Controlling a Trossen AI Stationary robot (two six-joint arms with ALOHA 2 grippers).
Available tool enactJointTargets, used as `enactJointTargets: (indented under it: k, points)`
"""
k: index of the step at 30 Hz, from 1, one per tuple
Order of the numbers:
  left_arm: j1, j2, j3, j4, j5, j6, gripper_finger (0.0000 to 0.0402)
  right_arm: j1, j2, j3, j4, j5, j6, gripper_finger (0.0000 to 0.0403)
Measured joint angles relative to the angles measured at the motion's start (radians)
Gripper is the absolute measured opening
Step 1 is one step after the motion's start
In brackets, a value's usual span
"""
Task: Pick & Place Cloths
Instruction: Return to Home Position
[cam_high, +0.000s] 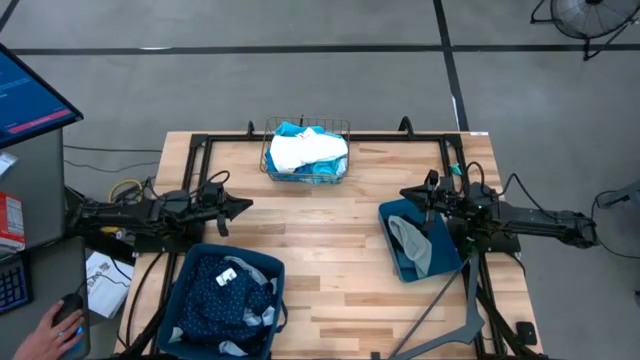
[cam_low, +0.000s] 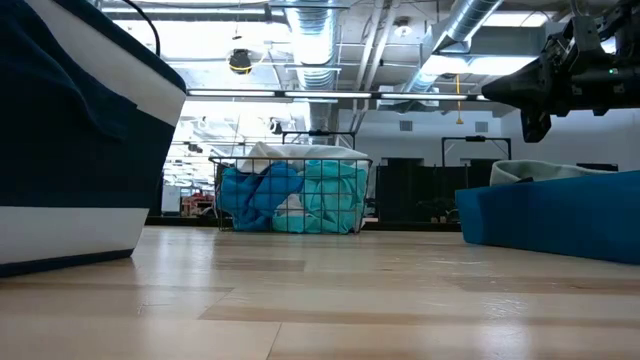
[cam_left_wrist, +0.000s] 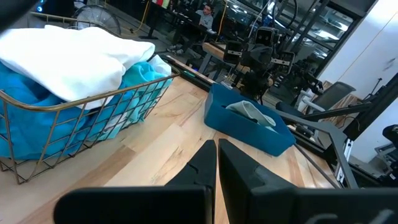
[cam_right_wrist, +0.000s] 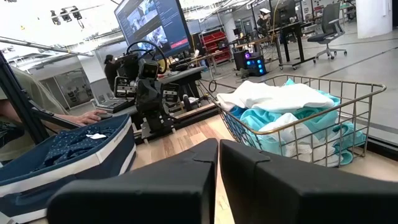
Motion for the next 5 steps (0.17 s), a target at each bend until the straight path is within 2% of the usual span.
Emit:
enactJointTargets:
  k: [5]
  points:
    - [0.000, 0.000, 0.000, 0.000, 0.000, 0.000, 0.0002, 0.000, 0.000, 0.000, 0.000, 0.000, 0.000, 0.0016]
